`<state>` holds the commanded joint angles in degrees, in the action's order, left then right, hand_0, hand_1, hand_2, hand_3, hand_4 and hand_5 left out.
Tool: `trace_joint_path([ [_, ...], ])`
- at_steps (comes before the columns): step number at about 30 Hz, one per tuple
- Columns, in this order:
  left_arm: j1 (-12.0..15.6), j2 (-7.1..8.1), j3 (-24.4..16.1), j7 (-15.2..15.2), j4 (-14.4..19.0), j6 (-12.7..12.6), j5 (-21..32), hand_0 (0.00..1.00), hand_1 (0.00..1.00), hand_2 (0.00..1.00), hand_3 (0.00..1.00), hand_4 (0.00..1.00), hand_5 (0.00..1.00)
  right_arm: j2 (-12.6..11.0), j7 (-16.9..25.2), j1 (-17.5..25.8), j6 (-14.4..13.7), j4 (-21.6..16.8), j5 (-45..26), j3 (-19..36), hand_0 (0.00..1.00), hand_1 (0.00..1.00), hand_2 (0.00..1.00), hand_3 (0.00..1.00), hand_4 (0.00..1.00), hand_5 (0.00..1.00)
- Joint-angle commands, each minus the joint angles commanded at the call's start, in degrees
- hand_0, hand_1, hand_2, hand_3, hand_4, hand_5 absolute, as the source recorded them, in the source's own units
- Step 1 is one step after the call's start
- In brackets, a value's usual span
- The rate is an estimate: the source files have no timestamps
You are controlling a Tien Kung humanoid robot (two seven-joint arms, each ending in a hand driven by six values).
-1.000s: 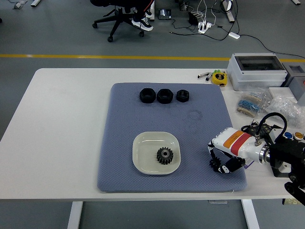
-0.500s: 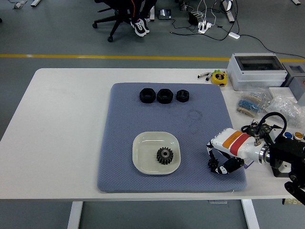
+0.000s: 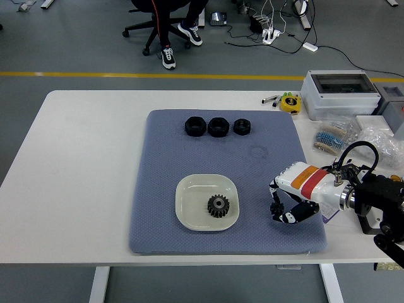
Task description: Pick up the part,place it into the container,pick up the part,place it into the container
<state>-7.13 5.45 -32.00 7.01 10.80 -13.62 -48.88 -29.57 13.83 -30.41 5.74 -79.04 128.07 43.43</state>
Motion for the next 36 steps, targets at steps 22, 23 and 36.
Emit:
trace_joint_path([
  [22,0.7,0.15,-0.9,0.6,0.2,0.3,-1.7,0.703,0.669,0.659,0.562,0.637,0.578,15.9,0.0,-11.9,0.0,6.3,-3.6,-5.3,0.002,0.002,0.092,0.191,0.79,0.461],
  [23,0.7,0.17,-0.9,0.6,0.2,0.3,-1.8,0.702,0.67,0.661,0.563,0.636,0.574,16.8,0.1,-12.3,-0.2,7.2,-3.8,-5.6,0.002,0.002,0.091,0.19,0.79,0.464],
  [36,0.9,0.2,-1.1,0.9,0.3,0.5,-2.4,0.704,0.669,0.662,0.562,0.639,0.579,21.4,-0.2,-12.3,-3.4,17.8,-4.9,-7.7,0.002,0.002,0.099,0.209,0.8,0.438],
])
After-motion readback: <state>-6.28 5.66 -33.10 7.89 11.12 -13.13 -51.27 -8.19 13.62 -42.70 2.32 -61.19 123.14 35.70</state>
